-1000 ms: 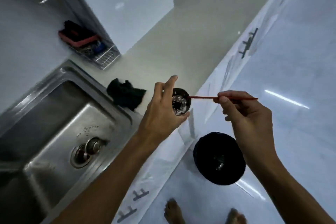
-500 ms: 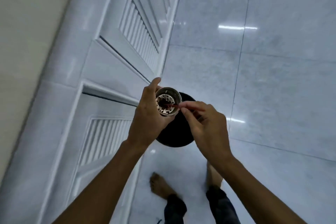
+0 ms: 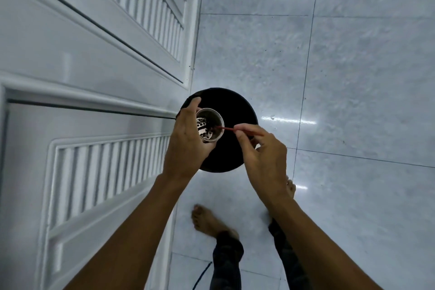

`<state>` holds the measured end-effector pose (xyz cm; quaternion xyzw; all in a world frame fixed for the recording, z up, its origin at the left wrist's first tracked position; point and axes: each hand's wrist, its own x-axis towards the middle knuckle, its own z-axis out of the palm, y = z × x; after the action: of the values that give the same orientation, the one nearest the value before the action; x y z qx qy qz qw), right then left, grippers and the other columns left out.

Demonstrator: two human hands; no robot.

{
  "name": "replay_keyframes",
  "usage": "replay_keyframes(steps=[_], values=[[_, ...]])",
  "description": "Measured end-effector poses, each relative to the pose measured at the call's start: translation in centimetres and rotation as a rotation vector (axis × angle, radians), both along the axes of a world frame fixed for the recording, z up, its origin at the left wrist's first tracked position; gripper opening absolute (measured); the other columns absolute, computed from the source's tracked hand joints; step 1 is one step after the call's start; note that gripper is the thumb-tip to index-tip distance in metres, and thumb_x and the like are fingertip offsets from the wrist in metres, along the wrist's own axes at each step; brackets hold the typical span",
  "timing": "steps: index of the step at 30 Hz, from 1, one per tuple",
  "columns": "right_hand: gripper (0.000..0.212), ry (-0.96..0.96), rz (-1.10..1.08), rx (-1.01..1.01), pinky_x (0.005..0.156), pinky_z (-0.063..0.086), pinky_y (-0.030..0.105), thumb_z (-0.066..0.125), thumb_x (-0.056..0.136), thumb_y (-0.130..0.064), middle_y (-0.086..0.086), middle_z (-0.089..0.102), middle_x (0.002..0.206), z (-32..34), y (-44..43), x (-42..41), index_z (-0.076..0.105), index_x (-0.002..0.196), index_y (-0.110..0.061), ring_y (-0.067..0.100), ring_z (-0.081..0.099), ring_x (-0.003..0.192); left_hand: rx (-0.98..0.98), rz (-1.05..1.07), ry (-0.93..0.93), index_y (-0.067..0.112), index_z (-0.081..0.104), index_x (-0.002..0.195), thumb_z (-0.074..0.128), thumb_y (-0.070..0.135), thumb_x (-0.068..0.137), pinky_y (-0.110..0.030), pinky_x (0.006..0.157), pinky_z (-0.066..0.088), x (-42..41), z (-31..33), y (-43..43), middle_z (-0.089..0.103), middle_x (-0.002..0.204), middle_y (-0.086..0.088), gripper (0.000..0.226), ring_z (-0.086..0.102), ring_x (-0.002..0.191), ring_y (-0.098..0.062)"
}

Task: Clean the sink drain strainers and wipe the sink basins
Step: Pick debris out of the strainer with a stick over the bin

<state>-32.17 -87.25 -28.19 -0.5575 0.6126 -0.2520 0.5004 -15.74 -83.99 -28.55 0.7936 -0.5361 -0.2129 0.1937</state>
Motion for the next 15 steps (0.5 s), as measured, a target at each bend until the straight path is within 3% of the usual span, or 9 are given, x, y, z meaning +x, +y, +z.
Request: replay_keyframes(steps=[4, 8, 12, 15], values=[[0.016, 0.011, 0.148, -0.004, 0.085, 0.058, 0.027, 0.067, 0.096, -0.026, -0.017, 0.074, 0.105, 0.0, 0.7, 0.6, 0.077, 0.109, -0.027, 0.006, 0.066, 0.098, 0.019, -0.015, -0.008, 0.015, 0.03, 0.152, 0.094, 0.026, 0.071, -0.035, 0.1, 0.055, 0.3, -0.5, 0.4, 0.058, 0.134, -0.009, 0.103, 0.058, 0.125, -0.024], [0.016, 0.098, 0.09, -0.004, 0.081, 0.06, 0.034, 0.066, 0.098, -0.025, -0.022, 0.067, 0.102, -0.3, 0.2, 0.1, 0.074, 0.11, -0.029, 0.009, 0.065, 0.096, 0.054, -0.045, -0.036, 0.017, 0.03, 0.151, 0.094, 0.026, 0.071, -0.035, 0.101, 0.054, 0.4, -0.4, 0.6, 0.059, 0.136, -0.01, 0.103, 0.058, 0.126, -0.025], [0.014, 0.05, 0.204, -0.045, 0.08, 0.059, 0.032, 0.066, 0.097, -0.027, -0.021, 0.069, 0.103, -0.4, 0.4, 0.6, 0.074, 0.107, -0.031, 0.007, 0.064, 0.096, 0.078, -0.019, -0.005, 0.011, 0.042, 0.142, 0.093, 0.019, 0.07, -0.038, 0.101, 0.055, 0.9, -0.6, 0.7, 0.059, 0.133, -0.009, 0.089, 0.059, 0.124, -0.025], [0.014, 0.131, 0.189, -0.025, 0.076, 0.06, 0.035, 0.065, 0.097, -0.026, -0.016, 0.071, 0.101, -1.3, 0.2, 1.0, 0.073, 0.107, -0.031, 0.009, 0.065, 0.092, 0.077, -0.058, 0.004, 0.009, 0.05, 0.135, 0.092, 0.019, 0.072, -0.03, 0.1, 0.052, 1.3, -0.9, 1.2, 0.06, 0.128, -0.006, 0.076, 0.059, 0.121, -0.022]])
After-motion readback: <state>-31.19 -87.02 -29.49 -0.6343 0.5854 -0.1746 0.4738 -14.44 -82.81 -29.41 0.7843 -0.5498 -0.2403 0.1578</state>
